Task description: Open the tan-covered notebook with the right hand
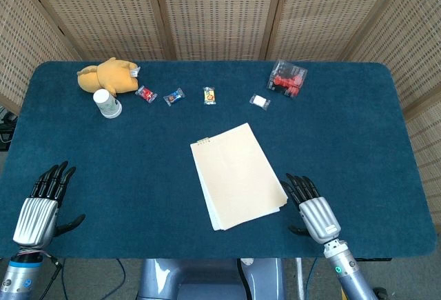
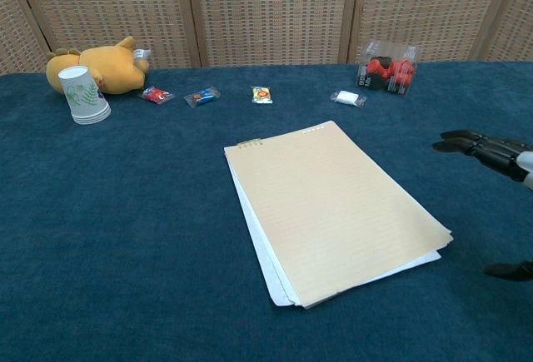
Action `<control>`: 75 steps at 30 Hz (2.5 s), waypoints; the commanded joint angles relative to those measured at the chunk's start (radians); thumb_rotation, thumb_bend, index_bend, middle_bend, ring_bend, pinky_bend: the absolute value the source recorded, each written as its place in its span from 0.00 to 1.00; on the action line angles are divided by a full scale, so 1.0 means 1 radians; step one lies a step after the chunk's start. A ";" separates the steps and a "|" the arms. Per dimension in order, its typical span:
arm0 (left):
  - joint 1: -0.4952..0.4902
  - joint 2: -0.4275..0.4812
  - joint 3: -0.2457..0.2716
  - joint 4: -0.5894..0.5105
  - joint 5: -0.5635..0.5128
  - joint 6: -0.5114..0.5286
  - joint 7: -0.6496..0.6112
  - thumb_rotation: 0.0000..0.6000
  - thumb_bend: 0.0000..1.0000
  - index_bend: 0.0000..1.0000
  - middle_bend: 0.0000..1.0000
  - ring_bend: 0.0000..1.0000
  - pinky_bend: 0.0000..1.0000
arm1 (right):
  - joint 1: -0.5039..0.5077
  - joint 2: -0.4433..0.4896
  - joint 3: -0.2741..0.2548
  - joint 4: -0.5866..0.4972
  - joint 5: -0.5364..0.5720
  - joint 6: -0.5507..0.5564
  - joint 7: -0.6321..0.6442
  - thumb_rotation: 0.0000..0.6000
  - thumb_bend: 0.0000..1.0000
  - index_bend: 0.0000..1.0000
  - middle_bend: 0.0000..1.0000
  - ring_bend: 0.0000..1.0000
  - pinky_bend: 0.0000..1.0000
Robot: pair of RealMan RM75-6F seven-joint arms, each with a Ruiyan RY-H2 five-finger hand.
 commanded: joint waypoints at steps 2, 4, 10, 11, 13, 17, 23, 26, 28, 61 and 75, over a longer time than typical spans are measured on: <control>0.000 0.000 0.001 0.000 -0.001 -0.002 0.000 1.00 0.16 0.00 0.00 0.00 0.09 | 0.015 -0.028 0.006 0.013 0.016 -0.023 -0.017 1.00 0.21 0.07 0.00 0.00 0.00; 0.000 -0.001 0.000 0.002 0.000 -0.002 0.000 1.00 0.16 0.00 0.00 0.00 0.09 | 0.019 -0.041 0.007 0.018 0.021 -0.029 -0.025 1.00 0.21 0.07 0.00 0.00 0.00; -0.001 -0.003 0.002 0.004 0.000 -0.006 0.001 1.00 0.16 0.00 0.00 0.00 0.09 | 0.035 -0.083 0.007 0.032 0.036 -0.057 -0.052 1.00 0.21 0.08 0.00 0.00 0.00; -0.002 -0.004 0.002 0.004 -0.001 -0.007 0.001 1.00 0.16 0.00 0.00 0.00 0.09 | 0.038 -0.089 0.008 0.034 0.042 -0.064 -0.058 1.00 0.21 0.08 0.00 0.00 0.00; -0.002 -0.004 0.001 0.004 -0.002 -0.008 -0.001 1.00 0.16 0.00 0.00 0.00 0.09 | 0.044 -0.098 0.012 0.034 0.053 -0.075 -0.064 1.00 0.21 0.08 0.00 0.00 0.00; -0.003 -0.005 0.000 0.007 -0.004 -0.009 -0.003 1.00 0.16 0.00 0.00 0.00 0.09 | 0.056 -0.116 0.018 0.034 0.068 -0.092 -0.076 1.00 0.22 0.08 0.00 0.00 0.00; -0.003 -0.005 0.001 0.009 -0.002 -0.009 -0.004 1.00 0.15 0.00 0.00 0.00 0.09 | 0.071 -0.141 0.024 0.039 0.087 -0.116 -0.101 1.00 0.22 0.08 0.00 0.00 0.00; -0.004 -0.006 0.001 0.011 -0.005 -0.013 -0.005 1.00 0.16 0.00 0.00 0.00 0.09 | 0.079 -0.154 0.030 0.037 0.096 -0.122 -0.116 1.00 0.22 0.08 0.00 0.00 0.00; -0.005 -0.007 0.001 0.013 -0.009 -0.018 -0.005 1.00 0.16 0.00 0.00 0.00 0.09 | 0.084 -0.162 0.034 0.035 0.103 -0.128 -0.125 1.00 0.22 0.08 0.00 0.00 0.00; -0.008 -0.011 0.007 0.026 -0.012 -0.029 -0.013 1.00 0.16 0.00 0.00 0.00 0.09 | 0.158 -0.231 0.076 0.084 0.220 -0.212 -0.167 1.00 0.23 0.08 0.00 0.00 0.00; -0.006 -0.004 0.005 0.022 -0.012 -0.021 -0.026 1.00 0.15 0.00 0.00 0.00 0.09 | 0.182 -0.259 0.094 0.124 0.234 -0.208 -0.142 1.00 0.55 0.12 0.00 0.00 0.00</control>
